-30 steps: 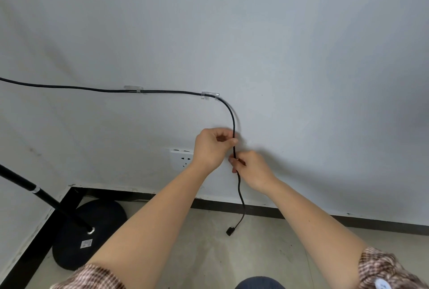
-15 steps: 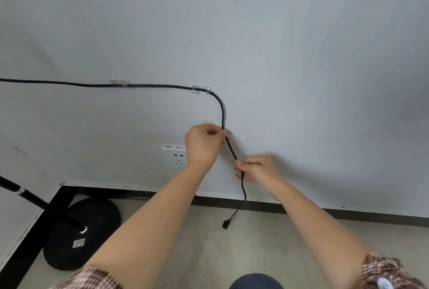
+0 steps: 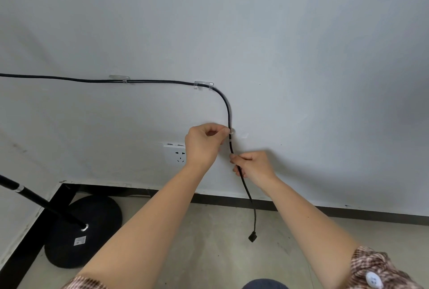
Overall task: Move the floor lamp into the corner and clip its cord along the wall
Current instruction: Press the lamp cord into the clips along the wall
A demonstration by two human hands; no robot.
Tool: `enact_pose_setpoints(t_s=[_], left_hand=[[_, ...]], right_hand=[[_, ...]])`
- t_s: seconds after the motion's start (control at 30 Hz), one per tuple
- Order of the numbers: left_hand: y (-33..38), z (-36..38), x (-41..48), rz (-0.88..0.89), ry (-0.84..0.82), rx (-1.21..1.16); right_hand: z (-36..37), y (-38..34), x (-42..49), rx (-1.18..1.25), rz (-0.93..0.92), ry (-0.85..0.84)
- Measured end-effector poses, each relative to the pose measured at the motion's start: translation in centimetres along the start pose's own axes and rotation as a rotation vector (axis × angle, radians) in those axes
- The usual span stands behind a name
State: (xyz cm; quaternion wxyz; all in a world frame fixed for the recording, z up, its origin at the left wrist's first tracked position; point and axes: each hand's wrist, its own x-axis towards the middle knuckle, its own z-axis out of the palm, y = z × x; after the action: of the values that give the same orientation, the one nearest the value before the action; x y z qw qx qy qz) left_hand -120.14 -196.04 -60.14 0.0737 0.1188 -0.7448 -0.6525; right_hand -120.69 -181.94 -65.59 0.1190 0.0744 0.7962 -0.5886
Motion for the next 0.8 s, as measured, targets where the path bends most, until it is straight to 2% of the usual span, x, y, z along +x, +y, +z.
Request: enact_pose_setpoints(t_s=[0.1, 0.2, 0.4, 0.53, 0.67, 0.8], left_hand=[[-1.7, -1.1, -0.2, -0.032, 0.015, -0.02], [-4.1, -2.0, -0.5, -0.142, 0.044, -0.038], [-10.3, -2.6, -2.3, -0.595, -0.095, 0.085], [-13.2, -2.0, -4.3, -0.868, -0.147, 0.046], [-15.0, -0.7, -5.1, -1.04, -0.202, -0.176], [-16.1, 0.5, -5.1, -1.155, -0.173, -0.494]], right_hand=[[0.4, -0.1, 0.1, 0.045, 0.021, -0.002], [0.8, -0.3, -0.2, 0.07, 0.061, -0.026], [1.9, -0.3, -0.4, 0.158, 0.117, -0.035], [2.4, -0.2, -0.6, 0.227, 0.129, -0.056], [2.9, -0.1, -0.8, 0.279, 0.142, -0.059], [3.3, 0.2, -0.8, 0.322, 0.145, -0.065]])
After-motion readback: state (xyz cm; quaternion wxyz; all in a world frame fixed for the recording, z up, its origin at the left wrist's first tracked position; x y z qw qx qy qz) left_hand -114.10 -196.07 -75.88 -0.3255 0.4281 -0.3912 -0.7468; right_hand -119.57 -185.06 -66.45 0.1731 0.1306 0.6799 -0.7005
